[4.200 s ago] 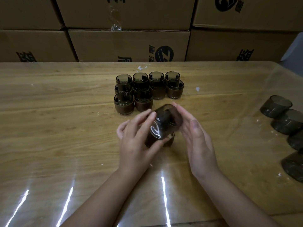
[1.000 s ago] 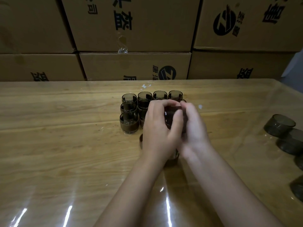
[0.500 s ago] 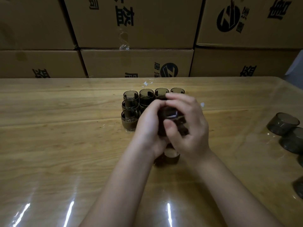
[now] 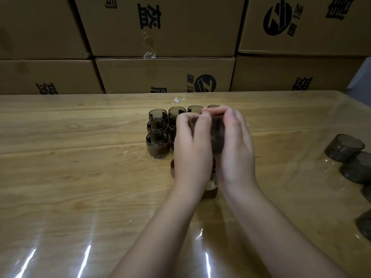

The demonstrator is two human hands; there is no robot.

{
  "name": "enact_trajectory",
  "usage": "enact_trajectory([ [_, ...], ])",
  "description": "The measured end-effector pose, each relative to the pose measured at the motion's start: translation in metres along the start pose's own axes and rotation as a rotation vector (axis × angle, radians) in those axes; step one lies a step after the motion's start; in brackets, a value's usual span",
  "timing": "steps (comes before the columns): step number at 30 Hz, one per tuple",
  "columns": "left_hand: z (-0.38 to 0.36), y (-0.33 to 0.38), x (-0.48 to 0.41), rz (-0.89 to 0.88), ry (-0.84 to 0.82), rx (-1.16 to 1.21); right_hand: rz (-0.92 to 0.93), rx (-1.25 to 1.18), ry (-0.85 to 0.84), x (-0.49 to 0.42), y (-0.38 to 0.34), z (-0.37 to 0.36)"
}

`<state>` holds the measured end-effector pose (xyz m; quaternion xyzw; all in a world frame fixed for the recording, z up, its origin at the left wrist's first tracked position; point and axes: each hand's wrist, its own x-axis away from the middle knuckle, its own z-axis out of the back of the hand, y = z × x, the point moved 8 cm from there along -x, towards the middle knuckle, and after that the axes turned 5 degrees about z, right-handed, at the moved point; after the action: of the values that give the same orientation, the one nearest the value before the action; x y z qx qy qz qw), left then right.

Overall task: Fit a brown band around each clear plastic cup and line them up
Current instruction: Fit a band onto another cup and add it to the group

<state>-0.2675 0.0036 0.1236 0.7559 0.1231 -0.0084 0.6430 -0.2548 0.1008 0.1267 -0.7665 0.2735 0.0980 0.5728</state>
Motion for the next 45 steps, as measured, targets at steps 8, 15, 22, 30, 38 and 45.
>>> enact_trajectory([
  [8, 0.009, 0.019, 0.004, -0.544, 0.010, -0.577, -0.697, -0.615, 0.186, 0.017, 0.049, -0.008],
  [15, 0.039, 0.010, -0.011, -0.568, 0.027, -0.395, -0.716, -0.563, -0.076, 0.022, 0.048, -0.026],
  [22, 0.038, -0.028, -0.037, -0.002, -0.057, 0.004, -0.429, 0.460, -0.409, -0.013, 0.025, 0.007],
  [30, 0.022, -0.040, -0.035, 0.213, -0.260, 0.387, -0.822, 1.110, -1.136, 0.037, 0.066, 0.027],
  [38, 0.013, -0.055, -0.033, 0.287, -0.384, 0.381, -0.826, 1.272, -1.001, 0.034, 0.069, 0.020],
  [45, 0.016, -0.069, -0.032, 0.405, -0.327, 0.404, -0.704, 1.450, -0.840, 0.007, 0.041, 0.045],
])
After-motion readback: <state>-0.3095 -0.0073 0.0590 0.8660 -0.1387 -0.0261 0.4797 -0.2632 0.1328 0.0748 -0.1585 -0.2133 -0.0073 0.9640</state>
